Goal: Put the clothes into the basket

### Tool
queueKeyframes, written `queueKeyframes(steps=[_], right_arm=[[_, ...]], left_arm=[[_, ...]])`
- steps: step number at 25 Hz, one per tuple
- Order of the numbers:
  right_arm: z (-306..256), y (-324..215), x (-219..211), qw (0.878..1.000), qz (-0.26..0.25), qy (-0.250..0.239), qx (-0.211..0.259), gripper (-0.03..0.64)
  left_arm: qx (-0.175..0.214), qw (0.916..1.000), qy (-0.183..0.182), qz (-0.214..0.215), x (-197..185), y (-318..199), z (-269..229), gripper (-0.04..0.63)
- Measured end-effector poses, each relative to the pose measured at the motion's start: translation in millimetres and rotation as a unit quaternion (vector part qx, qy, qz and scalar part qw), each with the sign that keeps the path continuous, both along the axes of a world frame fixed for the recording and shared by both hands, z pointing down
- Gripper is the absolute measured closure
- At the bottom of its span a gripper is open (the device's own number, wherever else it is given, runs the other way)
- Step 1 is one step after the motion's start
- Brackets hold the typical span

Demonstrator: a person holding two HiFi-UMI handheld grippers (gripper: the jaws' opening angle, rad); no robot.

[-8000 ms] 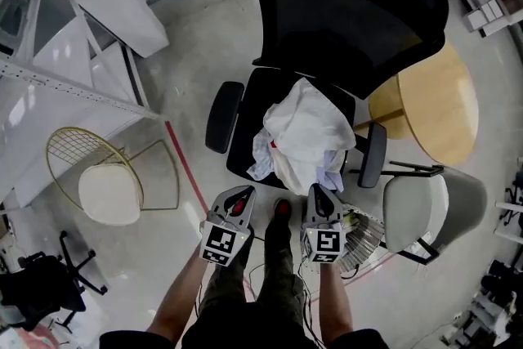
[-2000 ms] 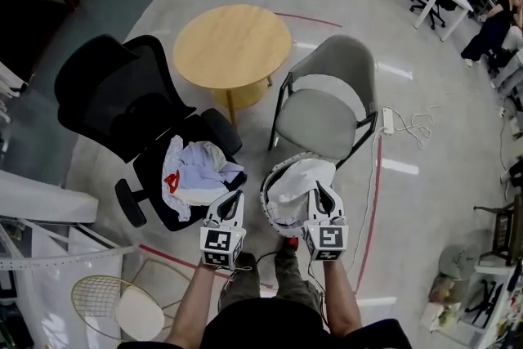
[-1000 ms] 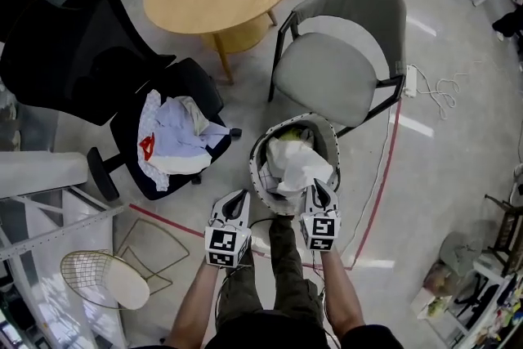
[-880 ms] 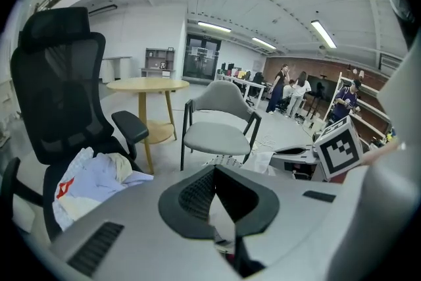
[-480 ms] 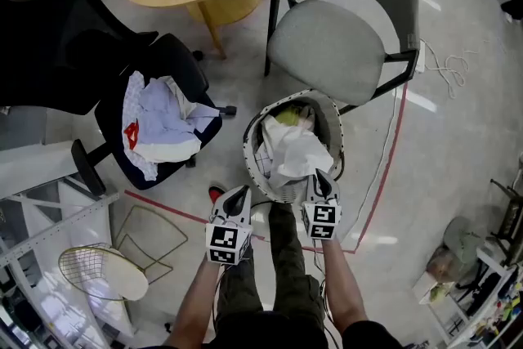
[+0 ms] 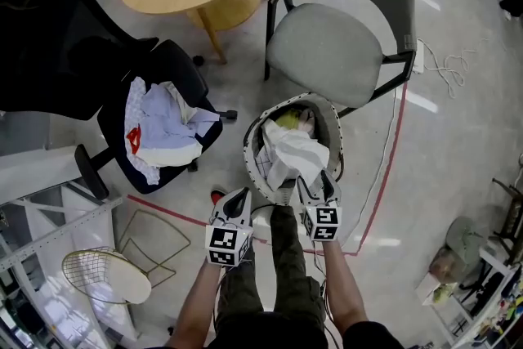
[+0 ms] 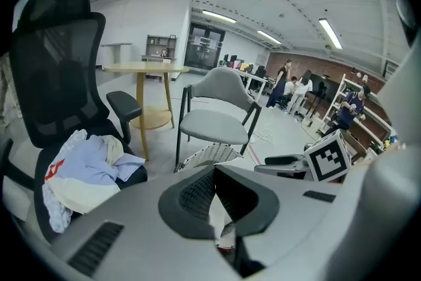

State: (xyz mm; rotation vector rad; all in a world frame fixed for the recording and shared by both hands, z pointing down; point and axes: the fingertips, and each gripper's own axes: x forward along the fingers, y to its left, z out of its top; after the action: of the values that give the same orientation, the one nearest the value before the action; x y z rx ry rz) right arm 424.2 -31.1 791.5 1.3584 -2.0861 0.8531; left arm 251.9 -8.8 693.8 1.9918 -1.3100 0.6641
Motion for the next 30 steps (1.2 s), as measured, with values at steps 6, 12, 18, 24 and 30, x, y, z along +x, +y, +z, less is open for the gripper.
queueKeyframes(steps=[6, 12, 18, 24, 30], right_arm=[[-24, -16, -8, 1.0, -0.01, 0.003, 0.022, 0.325], [-77, -28, -18, 0.998, -0.014, 0.0, 0.055, 0.327], [-152, -51, -31, 0.995, -0.028, -0.015, 0.096, 0.332], [-225, -63, -55, 0.989, -0.049, -0.028, 0.135, 0.413], [-289, -71, -92, 0.982, -0.068, -0.037, 0.175, 0.497]], left_arm=[[0.019, 0.9998, -0.003, -0.001, -5, -13, -21, 0.589], [0.042, 0.999, 0.003, -0.012, -18, -23, -63, 0.589], [0.102, 0.9946, -0.013, -0.014, -34, -47, -126, 0.589], [0.142, 0.9894, -0.011, -0.027, -52, -56, -183, 0.589], [0.182, 0.9821, -0.011, -0.046, -79, -57, -235, 0.589]])
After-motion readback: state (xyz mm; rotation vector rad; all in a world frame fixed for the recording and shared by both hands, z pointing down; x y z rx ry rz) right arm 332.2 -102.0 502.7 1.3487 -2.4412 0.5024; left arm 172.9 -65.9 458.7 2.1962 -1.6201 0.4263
